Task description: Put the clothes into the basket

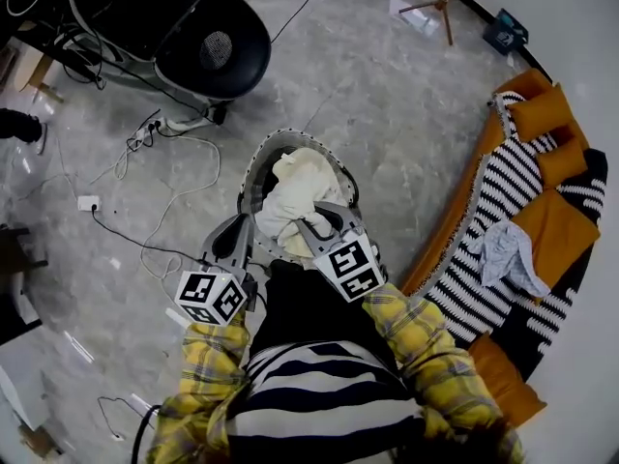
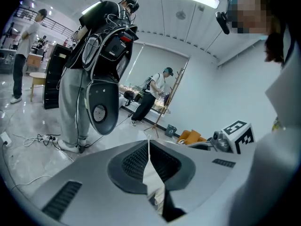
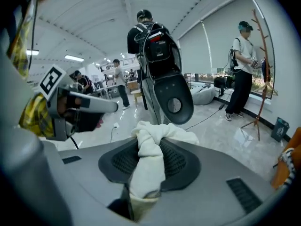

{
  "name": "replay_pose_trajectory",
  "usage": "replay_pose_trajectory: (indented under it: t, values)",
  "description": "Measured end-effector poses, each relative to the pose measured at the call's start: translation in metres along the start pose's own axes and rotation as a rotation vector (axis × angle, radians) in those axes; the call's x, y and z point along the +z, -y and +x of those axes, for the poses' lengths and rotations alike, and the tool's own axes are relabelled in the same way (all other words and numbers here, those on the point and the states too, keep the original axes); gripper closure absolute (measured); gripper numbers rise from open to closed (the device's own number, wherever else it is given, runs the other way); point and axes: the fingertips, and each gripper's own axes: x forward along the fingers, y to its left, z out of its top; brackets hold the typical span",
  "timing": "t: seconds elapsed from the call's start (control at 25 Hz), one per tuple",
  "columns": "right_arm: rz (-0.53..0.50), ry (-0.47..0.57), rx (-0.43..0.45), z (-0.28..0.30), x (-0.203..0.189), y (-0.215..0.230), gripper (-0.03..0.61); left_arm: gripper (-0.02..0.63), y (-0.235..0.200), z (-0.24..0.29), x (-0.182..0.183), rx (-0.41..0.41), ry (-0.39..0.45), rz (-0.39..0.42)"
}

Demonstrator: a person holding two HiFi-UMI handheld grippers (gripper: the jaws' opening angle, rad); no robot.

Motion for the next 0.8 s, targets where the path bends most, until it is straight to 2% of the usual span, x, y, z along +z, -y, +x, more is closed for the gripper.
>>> replay_pose_trajectory:
  t: [0.12,0.28,0.48,0.64,0.8]
  values:
    - [-0.075,-0.049,-0.032,0.011,-0.006,0.002,0.364,0.595,0.002,0.004,0.002,-0.005,-0.008,0.004]
    - [-0.075,-0.024,-0.049,0.011,0.001,0.007,0.372,0.595,0.005,0.014,0.003,-0.033,-0.029,0.016]
    - [-0.004,-0.005,-0.1,-0.007,-0.009,0.026,0.399,0.595,0.026,0.034,0.001,-0.099,-0.055,0.044]
    - [0.048,0.02,-0.17,-0.039,-0.02,0.049,0.4,0.595,0.062,0.054,-0.004,-0.182,-0.089,0.08]
    - [0.135,0.06,-0.279,-0.084,-0.032,0.08,0.4,0.595,0.116,0.08,-0.015,-0.307,-0.145,0.132]
